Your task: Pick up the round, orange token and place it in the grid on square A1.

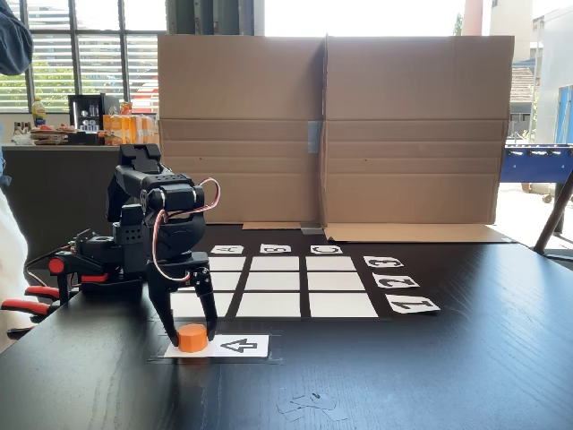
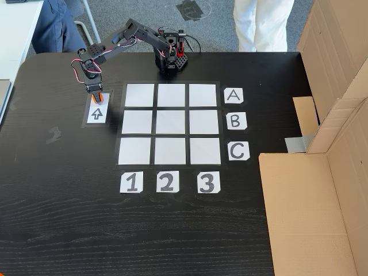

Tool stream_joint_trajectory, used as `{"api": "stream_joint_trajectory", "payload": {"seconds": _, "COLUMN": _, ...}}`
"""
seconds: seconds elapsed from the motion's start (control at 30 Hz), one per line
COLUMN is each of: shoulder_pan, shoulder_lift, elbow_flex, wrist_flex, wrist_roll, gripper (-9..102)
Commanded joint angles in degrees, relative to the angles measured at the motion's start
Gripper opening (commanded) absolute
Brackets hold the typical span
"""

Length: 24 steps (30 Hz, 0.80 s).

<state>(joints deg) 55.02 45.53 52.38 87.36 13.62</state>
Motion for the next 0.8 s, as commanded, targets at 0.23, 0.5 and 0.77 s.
{"api": "stream_joint_trajectory", "payload": {"seconds": 0.23, "shoulder_pan": -0.5, "shoulder_lift": 1.8, "elbow_flex": -1.8, "wrist_flex": 0.1, "wrist_roll": -0.2, "gripper": 10}}
{"api": "stream_joint_trajectory", "payload": {"seconds": 0.5, "shoulder_pan": -0.2, "shoulder_lift": 7.4, "elbow_flex": -1.4, "wrist_flex": 0.9, "wrist_roll": 0.1, "gripper": 10}}
{"api": "stream_joint_trajectory", "payload": {"seconds": 0.77, "shoulder_pan": 0.4, "shoulder_lift": 15.3, "elbow_flex": 0.3, "wrist_flex": 1.8, "wrist_roll": 0.2, "gripper": 10}}
